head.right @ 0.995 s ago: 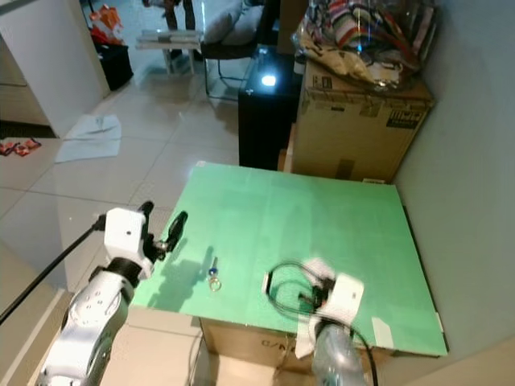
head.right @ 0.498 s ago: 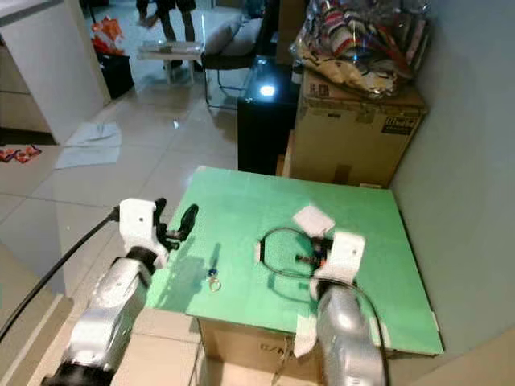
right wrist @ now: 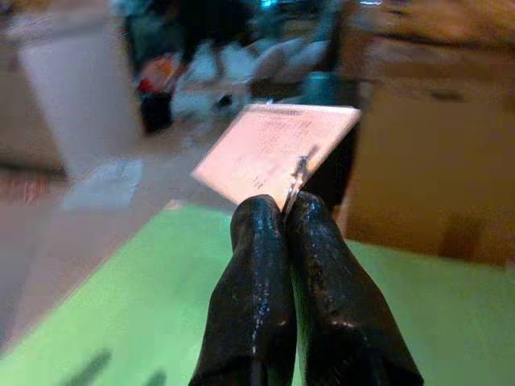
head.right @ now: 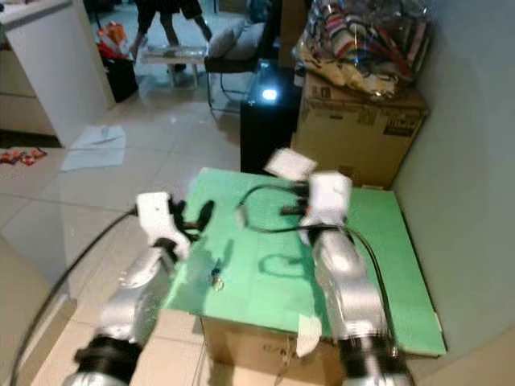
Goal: Hang keys on a hook
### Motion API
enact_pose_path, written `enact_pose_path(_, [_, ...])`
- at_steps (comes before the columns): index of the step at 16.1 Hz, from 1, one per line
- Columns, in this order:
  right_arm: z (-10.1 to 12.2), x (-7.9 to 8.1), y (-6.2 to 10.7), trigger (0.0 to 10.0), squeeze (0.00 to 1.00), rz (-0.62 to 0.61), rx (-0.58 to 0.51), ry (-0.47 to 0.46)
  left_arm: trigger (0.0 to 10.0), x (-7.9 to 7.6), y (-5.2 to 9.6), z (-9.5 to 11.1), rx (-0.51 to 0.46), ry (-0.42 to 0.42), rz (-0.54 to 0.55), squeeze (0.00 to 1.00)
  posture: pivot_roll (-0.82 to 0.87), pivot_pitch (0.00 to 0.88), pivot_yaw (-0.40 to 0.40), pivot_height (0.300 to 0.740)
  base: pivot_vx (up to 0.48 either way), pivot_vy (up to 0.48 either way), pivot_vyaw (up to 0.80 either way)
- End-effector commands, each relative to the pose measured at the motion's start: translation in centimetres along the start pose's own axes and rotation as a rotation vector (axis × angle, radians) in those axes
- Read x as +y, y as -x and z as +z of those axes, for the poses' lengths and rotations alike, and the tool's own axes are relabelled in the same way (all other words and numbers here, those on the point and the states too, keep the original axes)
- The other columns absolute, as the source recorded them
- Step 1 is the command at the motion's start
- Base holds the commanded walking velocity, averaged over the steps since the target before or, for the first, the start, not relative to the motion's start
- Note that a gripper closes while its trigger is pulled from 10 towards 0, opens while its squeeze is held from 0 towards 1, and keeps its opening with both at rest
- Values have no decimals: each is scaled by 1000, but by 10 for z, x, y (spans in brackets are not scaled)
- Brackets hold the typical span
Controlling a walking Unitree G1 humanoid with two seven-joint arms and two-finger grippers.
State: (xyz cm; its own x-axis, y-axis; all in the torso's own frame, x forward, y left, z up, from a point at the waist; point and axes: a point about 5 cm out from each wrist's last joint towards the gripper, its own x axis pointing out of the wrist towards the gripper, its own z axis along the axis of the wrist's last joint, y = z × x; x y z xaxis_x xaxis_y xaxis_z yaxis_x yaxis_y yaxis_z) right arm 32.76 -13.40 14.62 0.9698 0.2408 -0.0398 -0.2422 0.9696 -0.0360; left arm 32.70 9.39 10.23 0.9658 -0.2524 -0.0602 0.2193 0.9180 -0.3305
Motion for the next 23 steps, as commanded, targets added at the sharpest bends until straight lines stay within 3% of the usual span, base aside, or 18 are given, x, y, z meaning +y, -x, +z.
enact_pose_path(1, [-7, 1, -3, 0, 0, 35, 81, 75, 10000, -2, -5, 3, 5, 15, -10, 0, -194, 0, 40, 740, 0, 0, 0])
enact_pose_path(3, [-14, -4, -3, 0, 0, 80, 144, 154, 10000, 0, -8, 7, -6, -29, -20, 0, -192, 0, 43, 740, 0, 0, 0])
enact_pose_path(4, [-20, -3, 1, 0, 0, 172, 201, 216, 10000, 1, -10, 12, -25, -103, -33, 0, -191, 0, 44, 740, 0, 0, 0])
enact_pose_path(6, [-16, -8, 11, 0, 0, 329, 212, 276, 10000, 4, -13, 20, -52, -155, -44, 0, -189, 0, 45, 740, 0, 0, 0])
enact_pose_path(8, [-5, -23, 15, 0, 0, 360, 195, 256, 10000, 8, -17, 33, -83, -230, -76, 0, -185, 0, 43, 740, 0, 0, 0])
enact_pose_path(10, [12, -28, 24, 0, 0, 521, 133, 269, 10000, 14, -23, 49, -88, -309, -158, 0, -181, 0, 44, 740, 0, 0, 0])
enact_pose_path(12, [27, -26, 27, 0, 0, 600, 85, 199, 10000, 16, -25, 51, -55, -353, -229, 0, -180, 0, 45, 740, 0, 0, 0])
enact_pose_path(14, [51, -24, 30, 0, 0, 654, -24, 21, 10000, 20, -26, 58, -55, -363, -243, 0, -177, 0, 43, 740, 0, 0, 0])
enact_pose_path(15, [63, -25, 25, 0, 0, 603, -118, -114, 10000, 24, -27, 62, -86, -332, -172, 0, -177, 0, 43, 740, 0, 0, 0])
enact_pose_path(16, [65, -27, 22, 0, 0, 560, -151, -154, 10000, 26, -27, 61, -96, -290, -122, 0, -176, 0, 43, 740, 0, 0, 0])
enact_pose_path(17, [58, -35, 9, 0, 0, 374, -174, -262, 10000, 33, -25, 54, -93, -154, 3, 0, -175, 0, 43, 740, 0, 0, 0])
enact_pose_path(18, [41, -42, 0, 0, 0, 173, -147, -292, 10000, 36, -22, 45, -81, -92, 75, 0, -173, 0, 41, 740, 0, 0, 0])
enact_pose_path(20, [7, -32, 3, 0, 0, 12, -66, -233, 10000, 29, -14, 28, -65, -116, 77, 0, -159, 0, 37, 740, 0, 0, 0])
enact_pose_path(21, [-2, -22, 8, 0, 0, 9, -55, -157, 10000, 27, -11, 26, -72, -149, 71, 0, -154, 0, 37, 740, 0, 0, 0])
enact_pose_path(23, [-17, -4, 12, 0, 0, 32, -28, -232, 10000, 26, -9, 28, -90, -171, 64, 0, -150, 0, 37, 740, 0, 0, 0])
